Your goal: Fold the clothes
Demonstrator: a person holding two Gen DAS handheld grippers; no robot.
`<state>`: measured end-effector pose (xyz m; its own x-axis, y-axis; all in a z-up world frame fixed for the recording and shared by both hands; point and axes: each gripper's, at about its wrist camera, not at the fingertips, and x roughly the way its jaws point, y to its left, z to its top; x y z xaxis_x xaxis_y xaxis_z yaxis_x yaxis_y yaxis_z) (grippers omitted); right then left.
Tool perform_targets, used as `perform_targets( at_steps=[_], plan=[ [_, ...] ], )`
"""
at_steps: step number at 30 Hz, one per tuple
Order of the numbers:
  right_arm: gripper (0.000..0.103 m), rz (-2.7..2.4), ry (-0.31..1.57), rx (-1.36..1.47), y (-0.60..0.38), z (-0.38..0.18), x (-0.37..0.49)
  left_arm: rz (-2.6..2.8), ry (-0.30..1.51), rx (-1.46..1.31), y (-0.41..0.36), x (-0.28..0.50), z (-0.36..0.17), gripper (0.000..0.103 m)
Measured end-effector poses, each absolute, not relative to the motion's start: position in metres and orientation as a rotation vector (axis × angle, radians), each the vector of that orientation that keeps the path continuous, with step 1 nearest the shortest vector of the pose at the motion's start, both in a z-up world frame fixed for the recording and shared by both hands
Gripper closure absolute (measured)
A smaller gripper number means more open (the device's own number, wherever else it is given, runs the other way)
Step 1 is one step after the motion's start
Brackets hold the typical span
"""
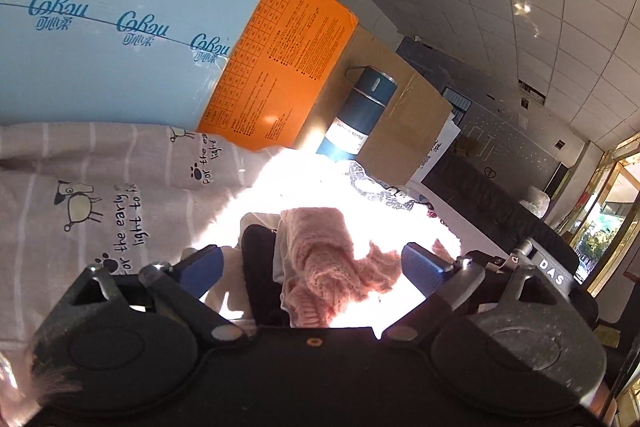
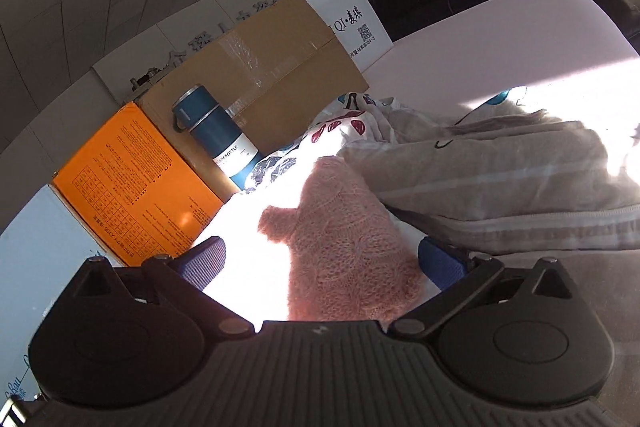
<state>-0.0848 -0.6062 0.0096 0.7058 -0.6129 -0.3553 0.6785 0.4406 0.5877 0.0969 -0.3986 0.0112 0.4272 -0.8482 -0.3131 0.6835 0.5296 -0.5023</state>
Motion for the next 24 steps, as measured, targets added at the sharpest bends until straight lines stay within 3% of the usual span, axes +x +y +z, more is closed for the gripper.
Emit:
perform_targets(
  at_steps=[4,7,9,14,17,24],
  plan=[
    [0.001,-0.803,0.101,0.702,-0.604,0.009,-0.076,-0.972,0.594,-0.326,-0.426,0.103,0.005,0.007],
    [0.011,-0.819,0.122,0.686,-0.609,0.007,-0.071,-0.964,0.623,-0.316,-0.446,0.107,-0.004,0.007],
    [0.026,-0.839,0.143,0.667,-0.61,0.005,-0.068,-0.962,0.638,-0.304,-0.458,0.108,-0.01,0.008],
    [0.057,-0.855,0.153,0.564,-0.6,-0.001,-0.066,-1.014,0.583,-0.257,-0.461,0.093,-0.022,0.046],
    [0.068,-0.827,0.097,0.469,-0.586,0.001,-0.07,-1.051,0.544,-0.276,-0.45,0.088,-0.018,0.058],
    [0.072,-0.698,-0.121,0.297,-0.542,0.013,-0.093,-1.074,0.461,-0.365,-0.403,0.071,-0.007,0.061]
  ],
)
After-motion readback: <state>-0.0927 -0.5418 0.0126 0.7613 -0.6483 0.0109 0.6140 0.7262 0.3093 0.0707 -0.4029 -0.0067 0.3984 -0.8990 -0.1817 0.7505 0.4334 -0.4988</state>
